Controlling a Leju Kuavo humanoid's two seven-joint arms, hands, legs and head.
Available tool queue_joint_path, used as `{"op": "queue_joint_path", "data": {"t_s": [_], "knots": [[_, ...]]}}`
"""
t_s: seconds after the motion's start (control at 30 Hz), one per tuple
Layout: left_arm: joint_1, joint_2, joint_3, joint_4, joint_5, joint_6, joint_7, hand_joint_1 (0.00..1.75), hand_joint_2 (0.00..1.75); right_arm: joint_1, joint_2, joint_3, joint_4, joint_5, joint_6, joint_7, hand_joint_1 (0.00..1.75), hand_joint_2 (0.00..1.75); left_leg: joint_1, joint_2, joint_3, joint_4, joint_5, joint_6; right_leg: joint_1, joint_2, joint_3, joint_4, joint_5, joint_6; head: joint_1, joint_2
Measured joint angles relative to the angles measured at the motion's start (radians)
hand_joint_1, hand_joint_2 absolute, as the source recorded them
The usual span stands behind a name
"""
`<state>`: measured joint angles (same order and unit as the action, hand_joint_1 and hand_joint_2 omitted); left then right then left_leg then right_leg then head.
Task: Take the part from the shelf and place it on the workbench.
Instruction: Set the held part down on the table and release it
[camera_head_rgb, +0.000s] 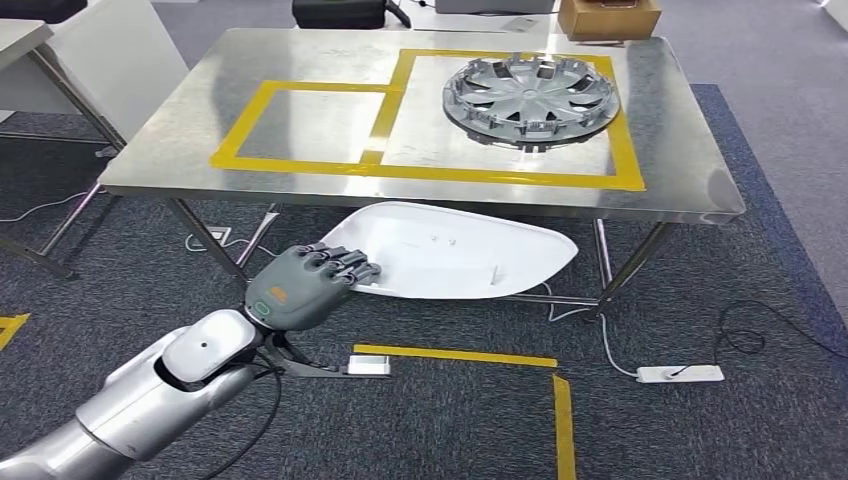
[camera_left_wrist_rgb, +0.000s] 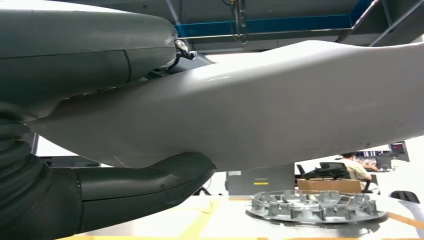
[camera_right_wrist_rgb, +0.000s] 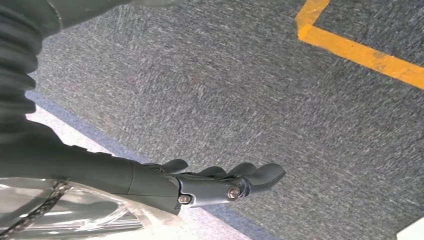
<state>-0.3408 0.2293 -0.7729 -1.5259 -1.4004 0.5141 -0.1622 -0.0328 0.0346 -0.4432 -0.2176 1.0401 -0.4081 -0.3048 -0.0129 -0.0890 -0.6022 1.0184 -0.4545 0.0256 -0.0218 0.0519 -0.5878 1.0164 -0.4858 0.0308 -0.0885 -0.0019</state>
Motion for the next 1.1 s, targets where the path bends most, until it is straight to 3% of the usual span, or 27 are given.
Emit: {"op": "queue_joint_path", "data": {"t_s": [0.27, 0.43, 0.5, 0.57, 0.6, 0.63, 0.67, 0.73, 0.8, 0.83, 0.97, 1.1], "knots": [[0.000, -0.011, -0.002, 0.010, 0.000, 0.002, 0.000, 1.75, 1.75, -0.001, -0.013, -0.013, 0.000, -0.003, 0.002, 0.000, 0.00, 1.75, -0.004, 0.000, -0.001, 0.008, -0.005, 0.009, -0.004, 0.000, 0.002, -0.002, -0.001, 0.006, 0.000, 0.000], [0.000, -0.016, -0.002, 0.012, 0.000, 0.003, 0.000, 1.75, 1.75, -0.002, -0.014, -0.015, 0.000, -0.003, 0.003, -0.001, 0.00, 1.75, -0.001, 0.011, 0.011, -0.008, 0.000, 0.024, -0.004, -0.005, 0.001, -0.001, -0.006, 0.021, 0.001, 0.000], [-0.001, -0.019, -0.002, 0.012, 0.000, 0.005, 0.000, 1.75, 1.75, -0.004, -0.016, -0.015, 0.000, -0.003, 0.003, -0.002, 0.00, 1.75, 0.005, 0.025, 0.024, -0.024, 0.004, 0.032, -0.001, -0.027, -0.032, 0.063, -0.041, 0.024, 0.006, 0.000], [-0.001, -0.020, -0.002, 0.013, 0.000, 0.006, 0.000, 1.75, 1.75, -0.008, -0.017, -0.016, -0.001, -0.003, 0.005, -0.002, 0.00, 1.75, 0.004, 0.042, 0.027, -0.026, 0.002, 0.035, 0.000, -0.041, -0.104, 0.193, -0.095, 0.026, 0.010, 0.000], [0.001, -0.020, -0.003, 0.015, -0.001, 0.006, 0.000, 1.75, 1.75, -0.008, -0.017, -0.016, 0.000, -0.004, 0.006, -0.002, 0.00, 1.75, 0.004, 0.051, 0.028, -0.026, 0.000, 0.034, 0.000, -0.043, -0.136, 0.246, -0.108, 0.028, 0.010, 0.000], [0.002, -0.020, -0.004, 0.016, -0.001, 0.006, 0.000, 1.75, 1.75, -0.007, -0.017, -0.016, 0.000, -0.004, 0.007, -0.002, 0.00, 1.75, 0.003, 0.059, 0.029, -0.026, -0.003, 0.033, -0.001, -0.044, -0.154, 0.269, -0.104, 0.029, 0.010, 0.000], [0.003, -0.020, -0.004, 0.017, -0.001, 0.006, 0.000, 1.75, 1.75, -0.006, -0.018, -0.016, 0.000, -0.003, 0.008, -0.002, 0.00, 1.75, 0.004, 0.066, 0.031, -0.024, -0.006, 0.030, -0.001, -0.047, -0.150, 0.250, -0.080, 0.031, 0.010, 0.000], [0.003, -0.020, -0.005, 0.019, -0.001, 0.007, 0.000, 1.75, 1.75, -0.005, -0.018, -0.016, -0.001, -0.002, 0.007, -0.001, 0.00, 1.75, 0.005, 0.076, 0.037, -0.017, -0.017, 0.020, -0.003, -0.054, -0.093, 0.126, -0.009, 0.034, 0.010, 0.000], [0.000, -0.020, -0.004, 0.020, -0.001, 0.011, 0.000, 1.75, 1.75, -0.007, -0.018, -0.017, -0.001, 0.000, 0.005, -0.001, 0.00, 1.75, 0.003, 0.082, 0.035, -0.004, -0.029, 0.007, -0.003, -0.053, -0.038, 0.023, 0.025, 0.027, 0.012, 0.000], [-0.001, -0.020, -0.004, 0.020, -0.002, 0.013, 0.000, 1.75, 1.75, -0.006, -0.018, -0.018, -0.001, 0.002, 0.003, -0.001, 0.00, 1.75, 0.001, 0.084, 0.033, 0.001, -0.034, 0.005, -0.002, -0.052, -0.027, 0.005, 0.024, 0.022, 0.012, 0.000], [-0.002, -0.020, -0.005, 0.021, -0.002, 0.016, 0.000, 1.75, 1.75, -0.002, -0.017, -0.019, -0.001, 0.013, 0.002, 0.001, 0.00, 1.75, -0.001, 0.083, 0.036, 0.000, -0.034, 0.026, 0.000, -0.052, -0.022, 0.003, 0.023, 0.013, 0.011, 0.000], [-0.002, -0.020, -0.005, 0.021, -0.002, 0.017, 0.000, 1.75, 1.75, -0.003, -0.017, -0.022, -0.001, 0.014, 0.005, 0.004, 0.00, 1.75, 0.000, 0.084, 0.040, -0.008, -0.032, 0.026, 0.003, -0.052, -0.021, 0.004, 0.019, 0.004, 0.011, 0.000]]}}
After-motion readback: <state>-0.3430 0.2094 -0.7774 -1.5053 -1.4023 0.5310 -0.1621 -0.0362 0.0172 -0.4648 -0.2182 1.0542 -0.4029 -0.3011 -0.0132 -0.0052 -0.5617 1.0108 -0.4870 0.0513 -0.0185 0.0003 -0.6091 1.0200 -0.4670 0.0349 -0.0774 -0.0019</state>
